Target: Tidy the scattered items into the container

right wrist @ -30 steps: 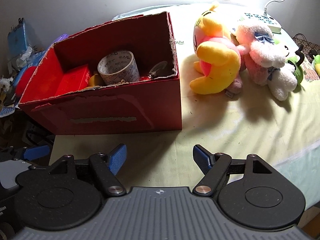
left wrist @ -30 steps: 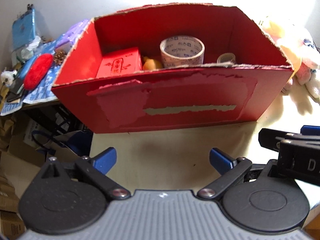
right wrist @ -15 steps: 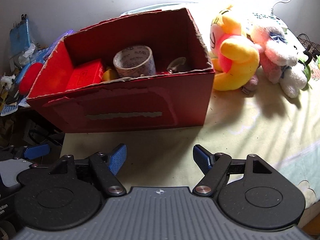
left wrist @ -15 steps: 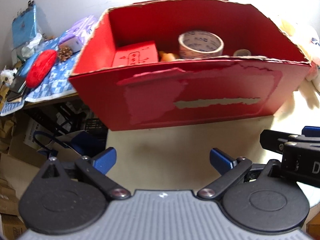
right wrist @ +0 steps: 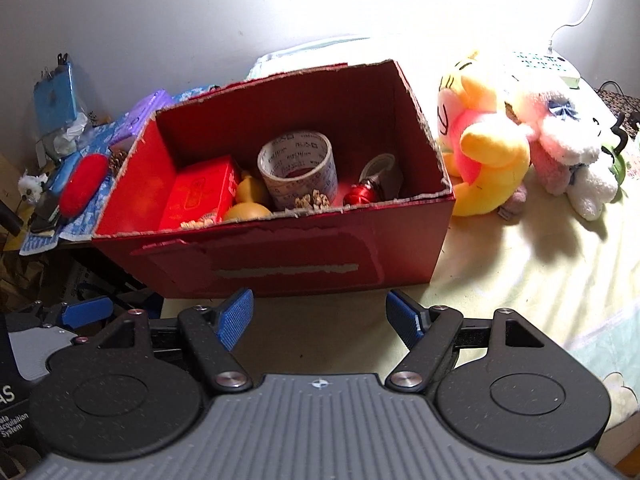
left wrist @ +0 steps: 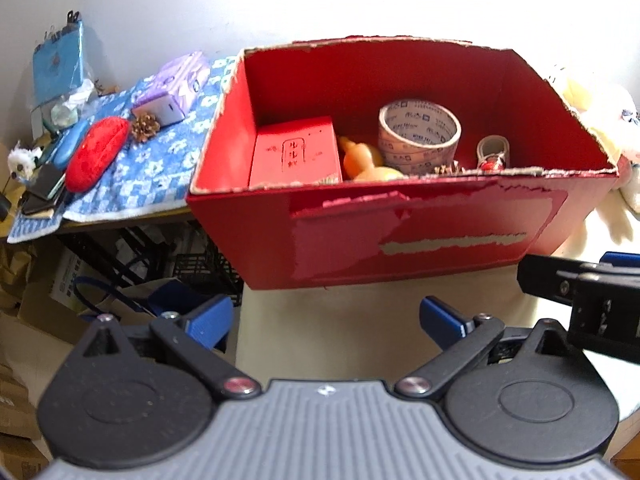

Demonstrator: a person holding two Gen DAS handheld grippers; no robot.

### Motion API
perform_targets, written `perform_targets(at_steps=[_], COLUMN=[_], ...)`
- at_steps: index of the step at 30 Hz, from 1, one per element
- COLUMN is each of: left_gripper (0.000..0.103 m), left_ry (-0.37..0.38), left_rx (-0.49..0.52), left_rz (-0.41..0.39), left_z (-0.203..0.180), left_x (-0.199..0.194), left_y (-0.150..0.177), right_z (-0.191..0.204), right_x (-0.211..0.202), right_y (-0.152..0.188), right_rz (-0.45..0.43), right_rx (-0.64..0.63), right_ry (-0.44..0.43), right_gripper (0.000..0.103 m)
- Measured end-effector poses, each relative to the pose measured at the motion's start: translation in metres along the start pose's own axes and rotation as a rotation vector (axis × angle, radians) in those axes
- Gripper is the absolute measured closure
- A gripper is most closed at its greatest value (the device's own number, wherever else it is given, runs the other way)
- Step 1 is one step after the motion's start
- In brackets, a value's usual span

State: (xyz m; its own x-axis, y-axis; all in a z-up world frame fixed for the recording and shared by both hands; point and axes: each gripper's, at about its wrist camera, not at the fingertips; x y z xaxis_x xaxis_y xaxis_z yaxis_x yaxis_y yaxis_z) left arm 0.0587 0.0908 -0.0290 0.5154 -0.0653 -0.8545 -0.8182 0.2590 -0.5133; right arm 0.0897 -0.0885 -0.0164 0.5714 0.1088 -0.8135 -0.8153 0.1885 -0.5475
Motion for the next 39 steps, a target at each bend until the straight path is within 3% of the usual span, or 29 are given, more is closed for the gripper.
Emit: perform_targets(at_steps=[22,39], left_gripper=[0.003,0.002], left_ry=[0.001,-0.033], left_rx=[0.002,-0.005], left_rz=[-0.109,-0.137], left_z=[-0.005,0.003], left_x=[-0.018,-0.003], left_y=[-0.056,-0.089], right_z=[-0.005,-0.008], right_x=[-0.018,0.007], right_y=[-0.058,-0.084], right_rz=[-0.102,-0.116], right_rx=[0.034,0.034], right_ry=[-0.008,0.038], right_gripper=[0.027,0.028])
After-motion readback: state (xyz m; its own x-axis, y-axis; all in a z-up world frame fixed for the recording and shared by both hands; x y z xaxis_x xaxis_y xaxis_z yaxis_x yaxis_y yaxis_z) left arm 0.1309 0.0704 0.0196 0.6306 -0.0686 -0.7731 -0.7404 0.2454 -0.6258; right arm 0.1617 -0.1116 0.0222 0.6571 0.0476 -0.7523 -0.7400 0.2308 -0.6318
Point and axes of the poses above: each gripper's, at about its wrist camera, not at the fingertips, and x roughly the way its jaws point, z to its left, y to its underside, and after that the axes turned 2 degrees about z, right-handed
